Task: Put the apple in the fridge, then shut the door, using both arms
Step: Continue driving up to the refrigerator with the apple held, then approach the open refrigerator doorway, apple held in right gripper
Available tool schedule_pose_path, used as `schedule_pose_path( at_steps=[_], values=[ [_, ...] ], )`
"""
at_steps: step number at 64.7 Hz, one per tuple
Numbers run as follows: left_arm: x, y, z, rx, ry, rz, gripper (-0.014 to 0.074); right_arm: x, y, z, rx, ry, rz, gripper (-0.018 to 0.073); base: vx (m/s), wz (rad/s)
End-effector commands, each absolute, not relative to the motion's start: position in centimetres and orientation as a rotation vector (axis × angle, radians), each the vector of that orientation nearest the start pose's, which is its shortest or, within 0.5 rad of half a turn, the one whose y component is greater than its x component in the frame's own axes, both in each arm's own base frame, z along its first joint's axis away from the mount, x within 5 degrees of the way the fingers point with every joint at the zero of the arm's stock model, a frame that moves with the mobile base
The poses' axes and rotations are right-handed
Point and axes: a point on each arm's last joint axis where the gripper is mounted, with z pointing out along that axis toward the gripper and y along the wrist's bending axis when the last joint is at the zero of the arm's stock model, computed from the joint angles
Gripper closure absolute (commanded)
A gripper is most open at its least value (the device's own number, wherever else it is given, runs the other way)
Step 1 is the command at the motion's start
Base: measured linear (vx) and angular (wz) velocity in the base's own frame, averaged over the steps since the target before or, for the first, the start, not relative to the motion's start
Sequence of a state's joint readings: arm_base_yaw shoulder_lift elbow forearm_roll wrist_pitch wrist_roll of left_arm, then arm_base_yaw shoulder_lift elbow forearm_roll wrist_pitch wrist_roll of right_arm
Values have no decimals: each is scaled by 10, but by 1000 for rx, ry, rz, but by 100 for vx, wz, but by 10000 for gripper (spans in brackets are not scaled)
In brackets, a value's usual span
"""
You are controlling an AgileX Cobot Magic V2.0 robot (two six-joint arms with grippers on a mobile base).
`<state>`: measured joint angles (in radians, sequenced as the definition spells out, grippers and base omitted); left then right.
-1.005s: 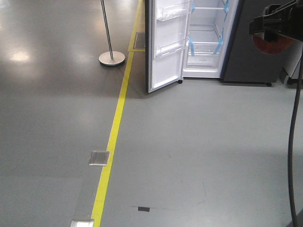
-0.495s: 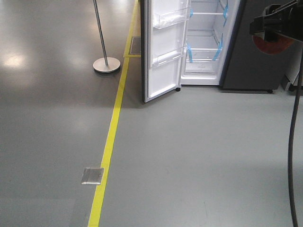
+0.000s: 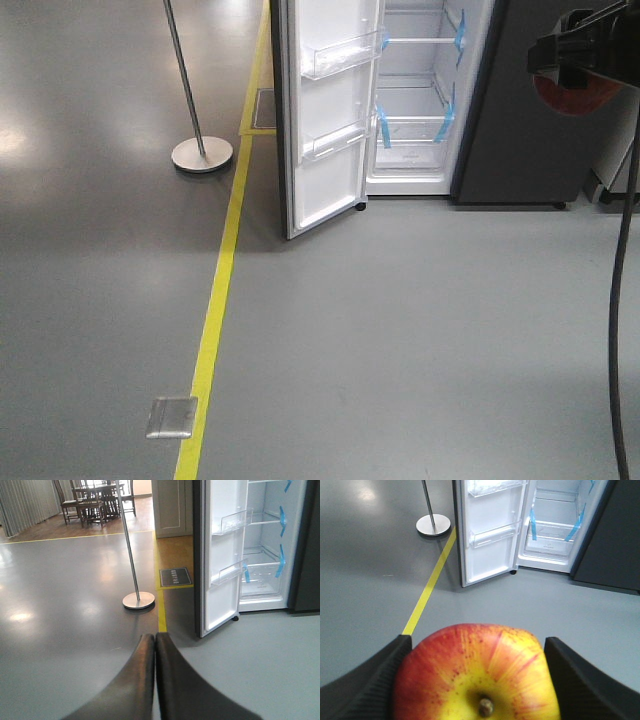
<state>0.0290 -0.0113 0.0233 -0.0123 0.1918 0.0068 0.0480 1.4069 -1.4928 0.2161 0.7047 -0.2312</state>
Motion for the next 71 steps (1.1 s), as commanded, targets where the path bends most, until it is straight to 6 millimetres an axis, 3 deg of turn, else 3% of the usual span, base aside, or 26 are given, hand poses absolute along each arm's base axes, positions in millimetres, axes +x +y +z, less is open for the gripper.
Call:
schedule_pose_path(
  at_steps=[1,71],
  values=[
    [55,1,201,-27,1587,2,603,304,27,454,-185,1938,124,389,23,-8],
    [55,1,201,-27,1587,2,603,304,27,454,-186,1938,123,389,19,0]
  ],
)
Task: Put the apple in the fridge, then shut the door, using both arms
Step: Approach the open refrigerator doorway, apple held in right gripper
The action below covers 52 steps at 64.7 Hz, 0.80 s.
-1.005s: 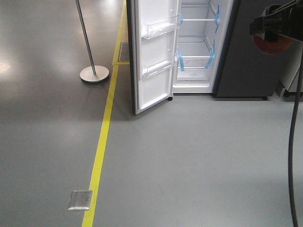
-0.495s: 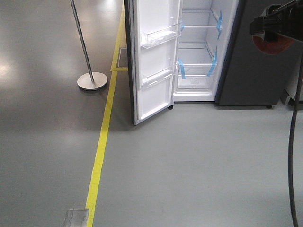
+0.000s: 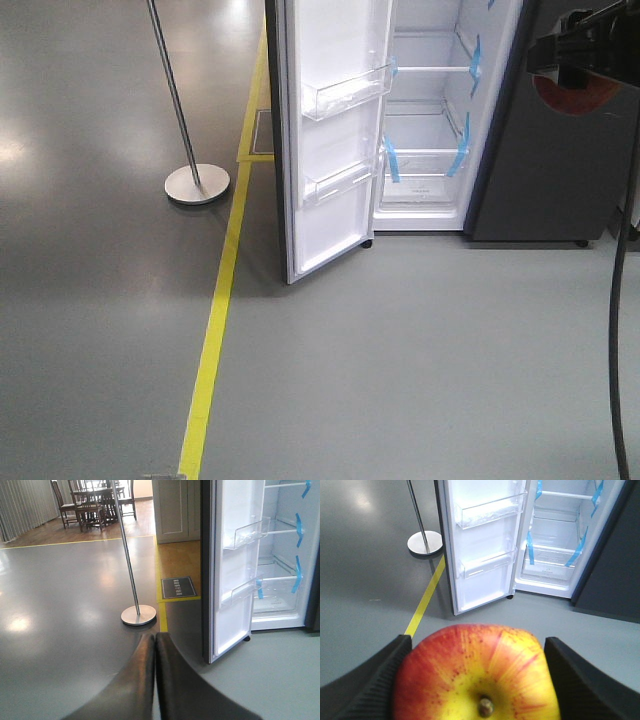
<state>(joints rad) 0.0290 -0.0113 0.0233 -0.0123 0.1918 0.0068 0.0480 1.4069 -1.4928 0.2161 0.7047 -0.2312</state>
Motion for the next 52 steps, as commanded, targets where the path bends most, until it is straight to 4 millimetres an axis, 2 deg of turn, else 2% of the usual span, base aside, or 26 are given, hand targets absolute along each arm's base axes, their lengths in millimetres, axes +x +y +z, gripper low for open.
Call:
schedule_pose_path(
  at_steps=[1,52],
  values=[
    [55,1,201,-27,1587,2,603,304,27,454,-186,1938,123,389,17,0],
    [55,1,201,-27,1587,2,603,304,27,454,-185,1938,124,389,18,-3]
  ],
)
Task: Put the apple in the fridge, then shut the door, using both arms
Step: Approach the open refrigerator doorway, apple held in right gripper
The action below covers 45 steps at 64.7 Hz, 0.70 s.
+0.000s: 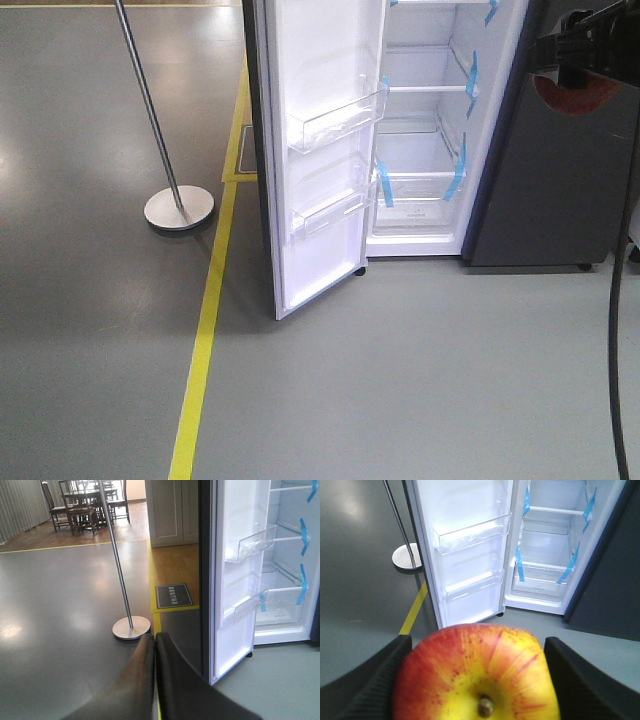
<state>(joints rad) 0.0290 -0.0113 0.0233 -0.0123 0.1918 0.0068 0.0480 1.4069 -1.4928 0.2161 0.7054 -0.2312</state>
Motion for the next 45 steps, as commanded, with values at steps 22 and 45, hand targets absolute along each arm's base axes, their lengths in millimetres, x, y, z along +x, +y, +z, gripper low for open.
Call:
schedule_pose_path(
  at_steps=[22,45],
  values=[
    [55,1,201,-27,1587,2,603,304,27,454,-185,1938,123,389,17,-5],
    [55,1,201,-27,1587,2,603,304,27,454,-184,1938,124,389,17,-1]
  ],
)
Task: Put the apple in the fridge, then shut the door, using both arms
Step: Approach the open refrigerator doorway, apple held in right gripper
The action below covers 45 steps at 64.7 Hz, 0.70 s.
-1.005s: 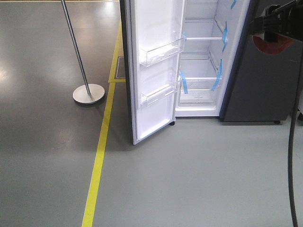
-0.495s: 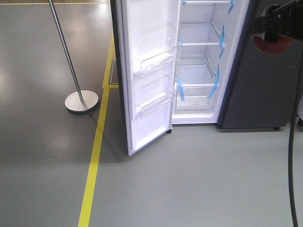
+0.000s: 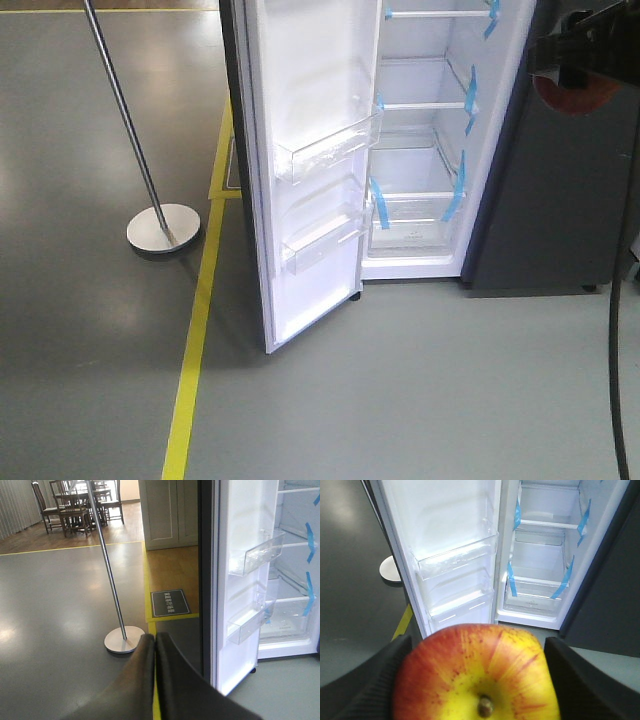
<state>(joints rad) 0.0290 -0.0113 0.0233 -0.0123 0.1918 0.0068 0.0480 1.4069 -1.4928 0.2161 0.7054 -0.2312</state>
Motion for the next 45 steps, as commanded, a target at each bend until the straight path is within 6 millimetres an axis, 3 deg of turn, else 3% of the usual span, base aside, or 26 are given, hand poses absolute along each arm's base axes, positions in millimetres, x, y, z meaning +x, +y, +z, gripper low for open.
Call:
schedule_pose_path(
  at_steps=[1,45],
  values=[
    [55,1,201,-27,1587,2,603,304,27,454,-184,1938,124,389,18,3],
    [55,1,201,-27,1587,2,603,304,27,454,-185,1938,124,389,19,1]
  ],
)
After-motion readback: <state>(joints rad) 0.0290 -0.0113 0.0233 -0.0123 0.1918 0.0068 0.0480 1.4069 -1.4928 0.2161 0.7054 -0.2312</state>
